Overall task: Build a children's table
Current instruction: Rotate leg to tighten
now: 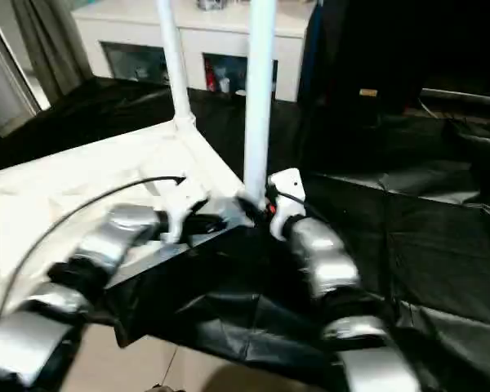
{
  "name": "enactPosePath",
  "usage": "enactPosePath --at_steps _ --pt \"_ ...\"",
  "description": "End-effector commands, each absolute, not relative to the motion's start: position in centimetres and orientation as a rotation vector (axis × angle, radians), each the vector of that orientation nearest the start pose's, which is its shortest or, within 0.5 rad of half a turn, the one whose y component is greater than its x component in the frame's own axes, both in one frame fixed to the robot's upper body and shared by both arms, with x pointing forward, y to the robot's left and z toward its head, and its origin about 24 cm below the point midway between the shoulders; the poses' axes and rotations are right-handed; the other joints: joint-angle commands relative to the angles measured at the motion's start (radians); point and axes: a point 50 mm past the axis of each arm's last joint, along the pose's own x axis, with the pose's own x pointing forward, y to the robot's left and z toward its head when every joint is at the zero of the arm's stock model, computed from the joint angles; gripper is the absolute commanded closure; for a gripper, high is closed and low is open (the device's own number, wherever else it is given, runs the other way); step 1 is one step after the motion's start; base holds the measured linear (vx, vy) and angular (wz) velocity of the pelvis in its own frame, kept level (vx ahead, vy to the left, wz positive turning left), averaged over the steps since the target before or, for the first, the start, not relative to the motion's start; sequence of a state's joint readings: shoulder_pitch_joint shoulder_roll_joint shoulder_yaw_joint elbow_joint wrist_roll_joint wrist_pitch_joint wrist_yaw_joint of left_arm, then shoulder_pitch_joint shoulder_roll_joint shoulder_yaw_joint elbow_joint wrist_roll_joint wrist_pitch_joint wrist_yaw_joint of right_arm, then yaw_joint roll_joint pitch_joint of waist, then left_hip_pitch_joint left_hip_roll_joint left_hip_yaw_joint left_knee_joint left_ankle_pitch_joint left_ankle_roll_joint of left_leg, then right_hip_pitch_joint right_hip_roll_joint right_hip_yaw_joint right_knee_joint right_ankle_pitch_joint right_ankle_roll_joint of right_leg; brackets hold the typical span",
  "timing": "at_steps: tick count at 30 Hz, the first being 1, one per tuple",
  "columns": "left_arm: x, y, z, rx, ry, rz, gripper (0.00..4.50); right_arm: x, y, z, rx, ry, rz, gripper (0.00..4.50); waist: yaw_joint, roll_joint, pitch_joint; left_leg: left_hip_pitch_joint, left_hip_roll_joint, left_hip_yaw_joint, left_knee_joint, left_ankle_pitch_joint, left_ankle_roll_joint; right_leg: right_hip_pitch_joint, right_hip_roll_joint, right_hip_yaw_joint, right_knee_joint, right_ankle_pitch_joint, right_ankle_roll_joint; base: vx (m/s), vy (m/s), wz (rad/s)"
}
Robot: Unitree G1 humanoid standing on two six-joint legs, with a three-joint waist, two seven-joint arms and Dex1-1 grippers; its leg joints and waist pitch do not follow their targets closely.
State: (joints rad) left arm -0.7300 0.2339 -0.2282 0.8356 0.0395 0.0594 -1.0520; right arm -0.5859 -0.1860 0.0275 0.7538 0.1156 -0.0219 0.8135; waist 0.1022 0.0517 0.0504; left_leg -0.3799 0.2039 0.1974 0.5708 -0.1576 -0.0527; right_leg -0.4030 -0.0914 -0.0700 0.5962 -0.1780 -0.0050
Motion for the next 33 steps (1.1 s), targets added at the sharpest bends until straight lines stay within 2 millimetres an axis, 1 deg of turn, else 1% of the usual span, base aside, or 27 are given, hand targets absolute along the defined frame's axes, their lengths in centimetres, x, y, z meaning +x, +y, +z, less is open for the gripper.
enactPosePath --at_steps 1,2,3,4,5,6,7,9,10,12,13,17,18,20,22,23,24,25,26,27,28,29,30,31,33 --pt "33.3 10.0 5.4 0.344 0.403 -1.337 4.50 32.9 -12.1 4.3 -0.043 0.216 1.006 1.31 0.009 -0.010 -0.080 0.011 0.027 -0.013 -0.048 -0.155 0.090 0.053 -0.055 0.035 -0.046 -0.026 -0.269 0.000 0.000 0.00" --pt "33.1 10.5 5.5 0.345 0.419 -1.372 4.50 32.7 -12.8 4.5 -0.048 0.219 1.044 1.31 0.013 -0.009 -0.082 0.009 0.028 -0.011 -0.043 -0.128 0.106 0.052 -0.053 0.034 -0.040 0.025 -0.283 0.000 0.000 0.00" --pt "32.9 11.0 5.6 0.349 0.433 -1.402 4.50 32.6 -13.4 4.6 -0.055 0.226 1.076 1.31 0.017 -0.009 -0.084 0.010 0.028 -0.011 -0.041 -0.123 0.112 0.053 -0.052 0.033 -0.038 0.043 -0.288 0.000 0.000 0.00" --pt "32.7 11.3 5.6 0.353 0.443 -1.420 4.50 32.5 -13.7 4.7 -0.060 0.230 1.095 1.31 0.022 -0.004 -0.083 0.012 0.029 -0.010 -0.040 -0.129 0.123 0.049 -0.050 0.032 -0.036 0.058 -0.299 0.000 0.000 0.00" --pt "32.6 11.6 5.5 0.366 0.458 -1.428 4.50 32.4 -14.1 4.7 -0.075 0.235 1.106 1.31 0.024 -0.002 -0.082 0.012 0.030 -0.011 -0.041 -0.133 0.122 0.048 -0.051 0.032 -0.036 0.054 -0.301 0.000 0.000 0.00" --pt "32.6 11.8 5.5 0.374 0.468 -1.434 4.50 32.4 -14.4 4.7 -0.084 0.239 1.116 1.31 0.026 -0.002 -0.080 0.014 0.032 -0.011 -0.042 -0.151 0.113 0.048 -0.052 0.032 -0.038 0.036 -0.300 0.000 0.000 0.00" --pt "32.4 12.0 5.5 0.376 0.483 -1.449 4.50 32.3 -14.7 4.8 -0.084 0.244 1.136 1.31 0.030 0.001 -0.078 0.015 0.033 -0.012 -0.045 -0.180 0.099 0.046 -0.053 0.032 -0.041 0.001 -0.296 0.000 0.000 0.00" --pt "32.3 12.1 5.6 0.371 0.496 -1.469 4.50 32.2 -15.0 5.0 -0.073 0.249 1.158 1.31 0.033 -0.002 -0.077 0.016 0.033 -0.012 -0.046 -0.203 0.087 0.048 -0.055 0.033 -0.044 -0.035 -0.290 0.000 0.000 0.00" --pt "32.2 12.2 5.7 0.361 0.508 -1.491 4.50 32.1 -15.4 5.1 -0.054 0.259 1.185 1.31 0.035 -0.002 -0.074 0.018 0.035 -0.012 -0.050 -0.230 0.069 0.047 -0.056 0.035 -0.047 -0.076 -0.286 0.000 0.000 0.00" --pt "32.3 12.2 6.0 0.359 0.503 -1.493 4.50 32.0 -15.5 5.2 -0.041 0.275 1.207 1.60 0.036 -0.006 -0.071 0.018 0.034 -0.012 -0.052 -0.249 0.056 0.046 -0.056 0.036 -0.050 -0.109 -0.280 0.000 0.000 0.00" --pt "32.4 12.1 6.0 0.359 0.502 -1.494 4.50 32.0 -15.6 5.2 -0.040 0.278 1.210 1.67 0.037 -0.005 -0.071 0.018 0.034 -0.013 -0.052 -0.259 0.049 0.046 -0.057 0.036 -0.052 -0.132 -0.276 0.000 0.000 0.00" --pt "32.4 11.9 6.3 0.355 0.482 -1.485 4.50 31.8 -15.1 4.9 -0.019 0.285 1.226 1.84 0.037 -0.007 -0.071 0.017 0.033 -0.014 -0.053 -0.260 0.038 0.045 -0.059 0.038 -0.053 -0.158 -0.262 0.000 0.000 0.00" --pt "32.4 11.9 6.3 0.356 0.478 -1.483 4.50 31.7 -15.0 4.8 -0.016 0.286 1.228 1.97 0.038 -0.008 -0.073 0.017 0.033 -0.014 -0.051 -0.250 0.039 0.045 -0.059 0.038 -0.052 -0.151 -0.260 0.000 0.000 0.00" --pt "32.6 11.7 6.2 0.348 0.462 -1.450 4.50 31.7 -14.7 4.5 0.005 0.282 1.195 2.03 0.038 -0.006 -0.074 0.015 0.032 -0.014 -0.049 -0.224 0.045 0.044 -0.057 0.038 -0.048 -0.116 -0.261 0.000 0.000 0.00" --pt "33.1 11.5 6.2 0.352 0.431 -1.378 4.50 31.9 -14.4 3.9 0.004 0.299 1.110 2.06 0.036 -0.008 -0.074 0.015 0.032 -0.013 -0.050 -0.225 0.044 0.044 -0.056 0.037 -0.049 -0.116 -0.261 0.000 0.000 0.00" --pt "33.4 11.4 6.2 0.354 0.424 -1.336 4.50 32.1 -14.4 3.5 -0.012 0.310 1.057 2.08 0.034 -0.008 -0.072 0.016 0.031 -0.013 -0.050 -0.236 0.036 0.043 -0.057 0.037 -0.051 -0.140 -0.256 0.000 0.000 0.00" --pt "33.7 11.2 6.1 0.360 0.419 -1.293 4.50 32.3 -14.3 3.1 -0.026 0.319 0.997 2.08 0.032 -0.009 -0.068 0.016 0.029 -0.014 -0.053 -0.260 0.027 0.042 -0.058 0.037 -0.058 -0.191 -0.244 0.000 0.000 0.00" --pt "34.1 11.0 6.0 0.363 0.411 -1.237 4.50 32.6 -14.2 2.6 -0.036 0.329 0.909 2.09 0.031 -0.009 -0.068 0.016 0.029 -0.014 -0.053 -0.268 0.021 0.041 -0.059 0.039 -0.060 -0.214 -0.236 0.000 0.000 0.00" --pt "34.5 10.7 5.9 0.356 0.398 -1.187 4.50 32.9 -14.1 2.1 -0.027 0.340 0.808 2.10 0.026 -0.008 -0.063 0.020 0.027 -0.015 -0.057 -0.293 0.002 0.037 -0.060 0.040 -0.067 -0.272 -0.219 0.000 0.000 0.00" --pt "34.7 10.4 5.9 0.350 0.387 -1.152 4.50 33.0 -14.0 1.7 -0.015 0.349 0.755 2.11 0.022 -0.009 -0.061 0.026 0.026 -0.017 -0.060 -0.329 -0.016 0.034 -0.062 0.040 -0.074 -0.338 -0.202 0.000 0.000 0.00" --pt "34.8 10.3 5.9 0.348 0.384 -1.144 4.50 33.0 -13.9 1.7 -0.012 0.351 0.745 2.12 0.018 -0.011 -0.062 0.025 0.025 -0.020 -0.062 -0.341 -0.021 0.038 -0.062 0.039 -0.078 -0.373 -0.186 0.000 0.000 0.00" --pt "35.1 9.8 6.0 0.342 0.371 -1.101 4.50 33.1 -13.6 1.2 0.004 0.362 0.677 2.12 0.015 -0.012 -0.061 0.025 0.025 -0.019 -0.062 -0.339 -0.021 0.035 -0.061 0.041 -0.080 -0.374 -0.181 0.000 0.000 0.00" --pt "35.2 9.6 6.0 0.340 0.365 -1.084 4.50 33.1 -13.4 1.0 0.011 0.367 0.645 2.12 0.009 -0.009 -0.059 0.026 0.025 -0.019 -0.064 -0.356 -0.023 0.032 -0.059 0.040 -0.083 -0.380 -0.178 0.000 0.000 0.00" --pt "35.5 9.0 6.1 0.339 0.350 -1.050 4.50 33.1 -12.8 0.8 0.024 0.372 0.606 2.12 0.004 -0.006 -0.060 0.022 0.024 -0.022 -0.065 -0.366 -0.021 0.035 -0.060 0.040 -0.081 -0.386 -0.173 0.000 0.000 0.00" --pt "35.8 7.8 6.2 0.316 0.323 -0.996 4.50 33.0 -11.3 0.5 0.057 0.373 0.536 2.15 0.000 -0.009 -0.057 0.026 0.023 -0.021 -0.065 -0.372 -0.023 0.030 -0.059 0.041 -0.088 -0.396 -0.168 0.000 0.000 0.00"
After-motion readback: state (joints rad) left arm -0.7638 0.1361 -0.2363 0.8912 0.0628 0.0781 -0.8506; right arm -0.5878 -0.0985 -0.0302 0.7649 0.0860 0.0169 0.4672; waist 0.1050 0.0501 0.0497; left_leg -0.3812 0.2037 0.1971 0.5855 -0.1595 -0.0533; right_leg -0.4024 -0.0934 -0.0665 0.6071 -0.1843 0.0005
